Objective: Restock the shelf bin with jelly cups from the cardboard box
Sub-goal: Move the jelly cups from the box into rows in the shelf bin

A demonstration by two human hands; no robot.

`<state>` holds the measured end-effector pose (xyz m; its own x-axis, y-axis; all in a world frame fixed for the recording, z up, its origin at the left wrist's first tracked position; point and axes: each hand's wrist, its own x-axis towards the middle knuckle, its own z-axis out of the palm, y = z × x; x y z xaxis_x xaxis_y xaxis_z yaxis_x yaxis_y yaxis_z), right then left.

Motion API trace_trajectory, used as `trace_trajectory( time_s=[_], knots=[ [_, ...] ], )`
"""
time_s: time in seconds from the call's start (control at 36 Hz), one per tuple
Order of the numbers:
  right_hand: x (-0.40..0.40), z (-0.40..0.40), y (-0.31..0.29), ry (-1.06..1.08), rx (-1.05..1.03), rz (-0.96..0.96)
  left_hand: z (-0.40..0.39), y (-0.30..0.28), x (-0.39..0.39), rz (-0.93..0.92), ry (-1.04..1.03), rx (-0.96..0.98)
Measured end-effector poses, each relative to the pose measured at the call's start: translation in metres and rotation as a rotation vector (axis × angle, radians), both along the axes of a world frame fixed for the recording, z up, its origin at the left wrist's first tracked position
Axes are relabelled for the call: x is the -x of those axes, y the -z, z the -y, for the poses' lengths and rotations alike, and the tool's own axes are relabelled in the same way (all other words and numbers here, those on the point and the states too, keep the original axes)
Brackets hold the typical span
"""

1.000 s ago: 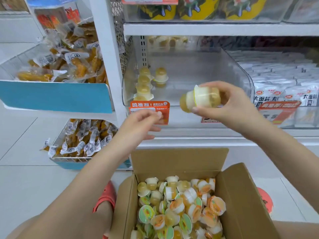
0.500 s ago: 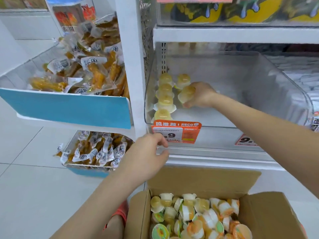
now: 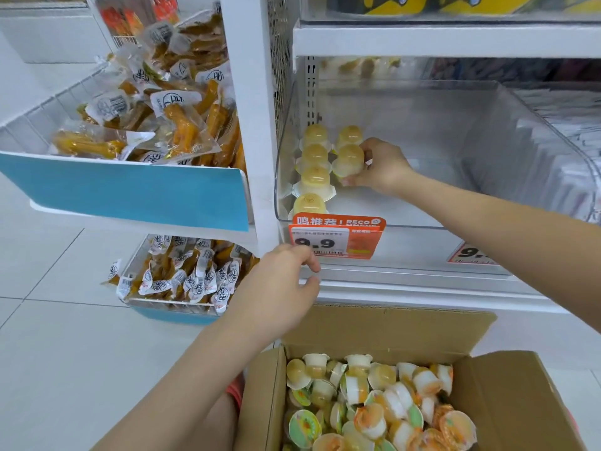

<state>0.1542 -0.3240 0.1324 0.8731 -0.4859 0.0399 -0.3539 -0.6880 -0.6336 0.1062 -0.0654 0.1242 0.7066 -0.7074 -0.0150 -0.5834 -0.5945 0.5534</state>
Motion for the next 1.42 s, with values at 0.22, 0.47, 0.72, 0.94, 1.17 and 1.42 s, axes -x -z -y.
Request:
trace_trajectory(
  time_s=[0.22,0.47,0.72,0.94,1.17,1.42],
  knots=[
    [0.012,-0.001,-0.013,0.048,-0.014,0.094,0.001,-0.001,-0.004,0.013,0.011,-0.024],
    [0.166,-0.068,-0.033,-0.102,0.112,0.547,0.004,0.033,0.020,-0.056,-0.003,-0.020],
    [0.239,-0.110,0.119,-0.289,-0.056,0.005,-0.037,0.203,0.086,-0.361,-0.104,-0.338],
    [0.216,-0.123,0.241,-0.298,-0.063,-0.403,-0.038,0.276,0.113,-0.447,-0.237,-0.524],
    [0.208,-0.116,0.299,-0.313,-0.006,-0.549,-0.028,0.309,0.113,-0.685,-0.559,-0.379],
    [0.216,-0.120,0.300,0.000,-0.317,-0.258,-0.009,0.316,0.114,-0.619,-0.736,-0.262]
  ],
)
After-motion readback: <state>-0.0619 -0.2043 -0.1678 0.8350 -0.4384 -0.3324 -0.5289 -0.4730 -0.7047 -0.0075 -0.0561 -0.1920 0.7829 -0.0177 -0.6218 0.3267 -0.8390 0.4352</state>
